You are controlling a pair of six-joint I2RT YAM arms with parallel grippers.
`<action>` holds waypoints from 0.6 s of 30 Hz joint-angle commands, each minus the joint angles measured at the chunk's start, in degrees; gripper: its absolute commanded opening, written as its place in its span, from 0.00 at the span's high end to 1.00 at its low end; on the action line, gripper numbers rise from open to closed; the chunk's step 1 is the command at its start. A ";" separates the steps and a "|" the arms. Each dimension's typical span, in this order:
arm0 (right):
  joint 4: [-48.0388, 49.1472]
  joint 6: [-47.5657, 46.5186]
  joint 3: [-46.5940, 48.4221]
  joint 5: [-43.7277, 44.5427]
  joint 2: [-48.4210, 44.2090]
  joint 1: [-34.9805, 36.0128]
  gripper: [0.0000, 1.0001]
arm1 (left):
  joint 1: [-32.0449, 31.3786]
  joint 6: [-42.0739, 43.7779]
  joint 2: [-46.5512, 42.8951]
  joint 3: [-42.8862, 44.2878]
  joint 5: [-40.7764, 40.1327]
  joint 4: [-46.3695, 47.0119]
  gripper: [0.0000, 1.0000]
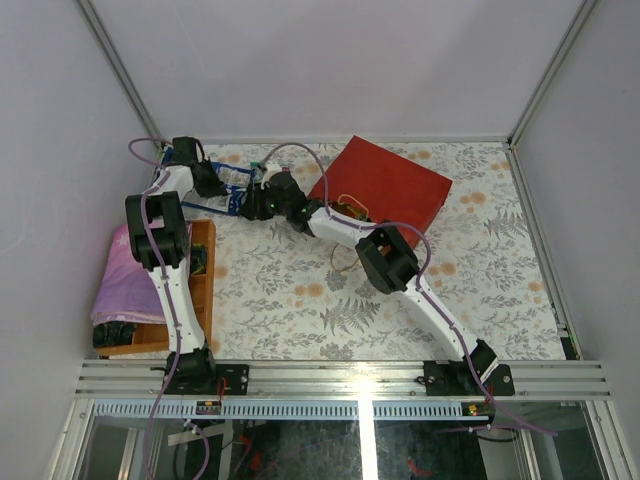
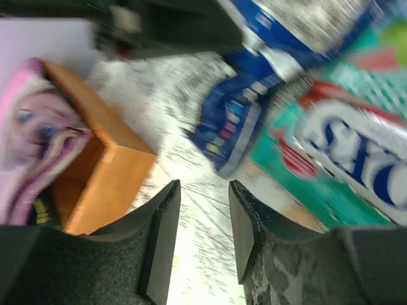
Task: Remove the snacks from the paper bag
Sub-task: Adjust the snack at the corner of the board.
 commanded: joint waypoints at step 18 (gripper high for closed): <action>7.08 24.28 -4.31 10.58 2.56 0.28 0.45 | -0.50 1.13 0.96 -1.92 -1.78 -4.20 0.94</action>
